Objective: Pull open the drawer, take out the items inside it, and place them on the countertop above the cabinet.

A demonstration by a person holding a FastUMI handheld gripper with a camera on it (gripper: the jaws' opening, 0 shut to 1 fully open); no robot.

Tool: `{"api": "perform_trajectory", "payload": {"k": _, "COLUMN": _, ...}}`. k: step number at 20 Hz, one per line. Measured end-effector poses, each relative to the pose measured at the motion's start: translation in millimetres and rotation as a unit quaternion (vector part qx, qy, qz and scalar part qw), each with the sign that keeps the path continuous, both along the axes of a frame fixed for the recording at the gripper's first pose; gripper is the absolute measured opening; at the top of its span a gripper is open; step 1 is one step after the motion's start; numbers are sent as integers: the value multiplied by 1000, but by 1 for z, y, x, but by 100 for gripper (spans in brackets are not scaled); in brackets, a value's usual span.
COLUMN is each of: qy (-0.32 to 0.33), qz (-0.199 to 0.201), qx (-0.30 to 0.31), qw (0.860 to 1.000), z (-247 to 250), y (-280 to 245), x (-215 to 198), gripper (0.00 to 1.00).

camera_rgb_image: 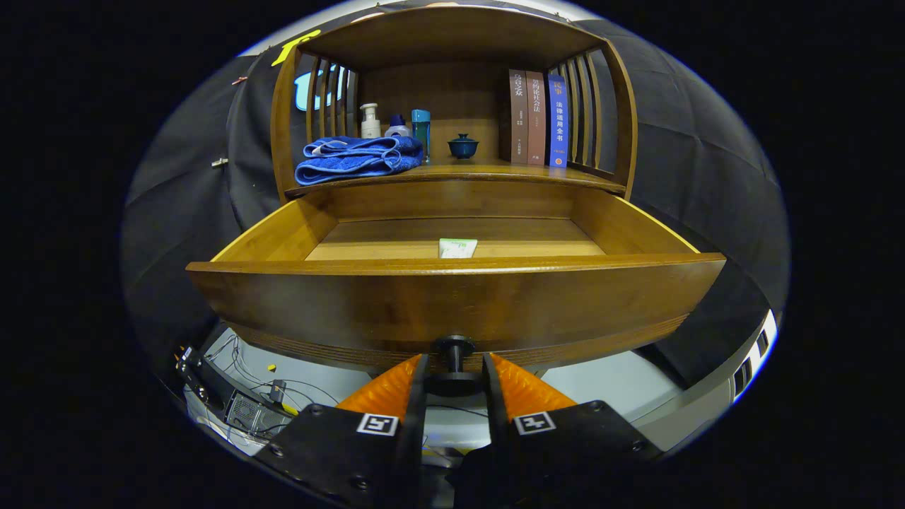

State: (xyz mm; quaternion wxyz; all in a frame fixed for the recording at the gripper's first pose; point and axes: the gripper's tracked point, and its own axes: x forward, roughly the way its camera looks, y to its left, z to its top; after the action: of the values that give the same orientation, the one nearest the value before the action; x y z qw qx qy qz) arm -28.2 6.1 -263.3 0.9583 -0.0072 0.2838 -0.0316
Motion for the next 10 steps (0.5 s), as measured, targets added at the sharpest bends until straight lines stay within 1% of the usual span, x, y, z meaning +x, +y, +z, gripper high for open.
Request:
{"api": "perform_trajectory", "payload": {"k": 1, "qy": -1, "qz": 0, "qx": -1, "qw": 1000, "z": 4, "y": -1, "x": -5, "gripper": 51}}
{"api": "perform_trajectory", "payload": {"k": 4, "qy": -5, "qz": 1, "qx": 3, "qw": 1000, "z": 28, "y": -2, "x": -18, "gripper": 92}}
{"api": "perform_trajectory", "payload": {"k": 7, "qy": -26, "qz": 15, "qx": 21, "qw": 999, "z": 72, "y": 7, "x": 0, "gripper": 91}}
{"api": "perform_trajectory", "payload": {"k": 10, "qy": -32, "qz": 21, "qx": 24, "qw": 999, "z": 112, "y": 8, "x": 37, "gripper": 92}}
